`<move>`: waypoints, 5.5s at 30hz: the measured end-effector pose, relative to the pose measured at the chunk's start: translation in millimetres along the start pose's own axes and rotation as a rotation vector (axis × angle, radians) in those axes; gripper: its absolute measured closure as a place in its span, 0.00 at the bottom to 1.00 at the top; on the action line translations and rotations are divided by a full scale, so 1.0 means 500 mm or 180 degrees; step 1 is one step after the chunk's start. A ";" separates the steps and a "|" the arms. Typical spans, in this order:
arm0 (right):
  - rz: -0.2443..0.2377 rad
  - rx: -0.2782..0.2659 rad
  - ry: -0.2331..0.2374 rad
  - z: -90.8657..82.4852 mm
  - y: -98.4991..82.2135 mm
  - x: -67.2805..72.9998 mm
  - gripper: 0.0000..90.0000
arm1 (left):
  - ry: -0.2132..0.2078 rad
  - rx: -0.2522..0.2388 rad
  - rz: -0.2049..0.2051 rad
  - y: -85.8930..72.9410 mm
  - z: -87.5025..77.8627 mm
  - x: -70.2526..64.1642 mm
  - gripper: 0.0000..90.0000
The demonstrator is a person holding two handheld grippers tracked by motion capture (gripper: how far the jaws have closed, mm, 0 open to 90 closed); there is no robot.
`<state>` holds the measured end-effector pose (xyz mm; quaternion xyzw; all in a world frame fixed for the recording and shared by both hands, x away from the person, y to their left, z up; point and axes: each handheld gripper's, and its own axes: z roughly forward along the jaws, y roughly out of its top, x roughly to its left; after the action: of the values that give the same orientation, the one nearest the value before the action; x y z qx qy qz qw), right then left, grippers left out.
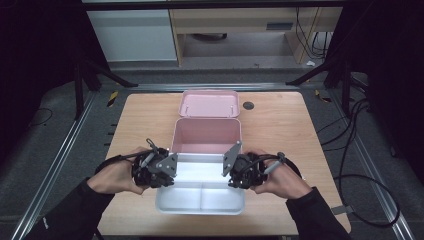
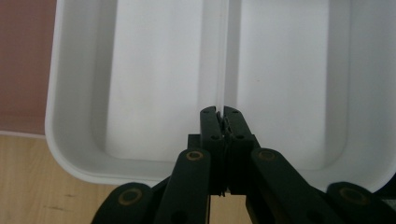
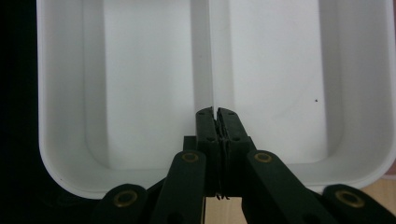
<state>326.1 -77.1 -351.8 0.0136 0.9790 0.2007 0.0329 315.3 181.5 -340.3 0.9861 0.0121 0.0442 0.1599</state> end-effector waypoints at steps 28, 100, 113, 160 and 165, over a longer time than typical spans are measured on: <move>0.0257 0.0201 0.0215 0.219 -0.092 0.010 0.98 | -0.0313 0.0174 -0.0098 -0.052 0.246 0.011 0.98; 0.3124 0.0151 -0.1258 0.095 -0.426 -0.060 0.15 | 0.1021 -0.0825 -0.2726 -0.269 0.190 0.107 0.34; 0.3165 0.0328 -0.1115 0.114 -0.433 -0.070 0.21 | 0.0992 -0.0817 -0.2745 -0.273 0.193 0.110 0.34; 0.2673 -0.0439 -0.1391 -0.044 -0.276 -0.128 0.23 | 0.1005 -0.0743 -0.2664 -0.265 0.202 0.108 0.34; 0.2611 -0.0519 -0.1457 -0.071 -0.245 -0.144 0.23 | 0.1003 -0.0733 -0.2658 -0.266 0.204 0.108 0.33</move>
<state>393.6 -206.4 -363.2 0.4401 0.8415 0.2651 0.1668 377.2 277.5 -474.3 0.8538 0.4276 0.1265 0.2687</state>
